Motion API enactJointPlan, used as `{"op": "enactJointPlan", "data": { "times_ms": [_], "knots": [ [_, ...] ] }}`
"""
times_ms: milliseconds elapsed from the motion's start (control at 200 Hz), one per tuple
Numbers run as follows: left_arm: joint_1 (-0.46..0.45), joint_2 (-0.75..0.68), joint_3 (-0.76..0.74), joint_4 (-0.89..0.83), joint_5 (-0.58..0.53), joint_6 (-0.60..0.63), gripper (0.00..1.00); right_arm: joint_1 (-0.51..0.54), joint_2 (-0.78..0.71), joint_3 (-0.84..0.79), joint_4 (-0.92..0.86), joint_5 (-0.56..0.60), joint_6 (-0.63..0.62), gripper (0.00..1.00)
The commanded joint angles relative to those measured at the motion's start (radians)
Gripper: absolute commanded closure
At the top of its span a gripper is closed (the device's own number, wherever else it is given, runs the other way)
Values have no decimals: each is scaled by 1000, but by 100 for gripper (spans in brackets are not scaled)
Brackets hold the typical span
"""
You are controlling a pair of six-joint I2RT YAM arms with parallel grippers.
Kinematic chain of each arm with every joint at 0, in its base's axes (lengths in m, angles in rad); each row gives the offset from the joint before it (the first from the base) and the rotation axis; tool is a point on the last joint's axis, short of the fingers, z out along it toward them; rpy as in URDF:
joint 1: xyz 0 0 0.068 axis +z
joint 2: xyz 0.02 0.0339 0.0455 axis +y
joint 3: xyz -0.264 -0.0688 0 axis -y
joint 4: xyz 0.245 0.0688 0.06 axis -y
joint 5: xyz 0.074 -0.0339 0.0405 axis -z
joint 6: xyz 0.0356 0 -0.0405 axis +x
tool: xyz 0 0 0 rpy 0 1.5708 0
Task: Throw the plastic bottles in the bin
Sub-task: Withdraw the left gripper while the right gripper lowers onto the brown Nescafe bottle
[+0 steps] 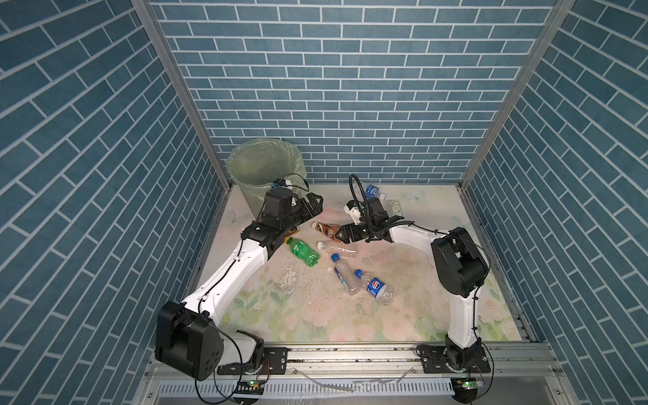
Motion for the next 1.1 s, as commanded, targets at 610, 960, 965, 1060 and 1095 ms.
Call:
{"op": "enactJointPlan", "data": {
  "times_ms": [610,960,965,1060,1095],
  "knots": [
    [-11,18,-28,17,0,-25,1,15,137,162,-76,17,-72,22],
    [-11,28,-24,13,1,-26,1,22,180,191,-91,14,-76,37],
    [-10,28,-24,12,1,-26,1,20,180,191,-91,14,-76,37],
    [-10,28,-26,12,-1,-24,1,21,169,187,-87,15,-76,42],
    [-11,30,-25,11,-2,-24,1,21,166,185,-87,13,-74,44]
  ]
}}
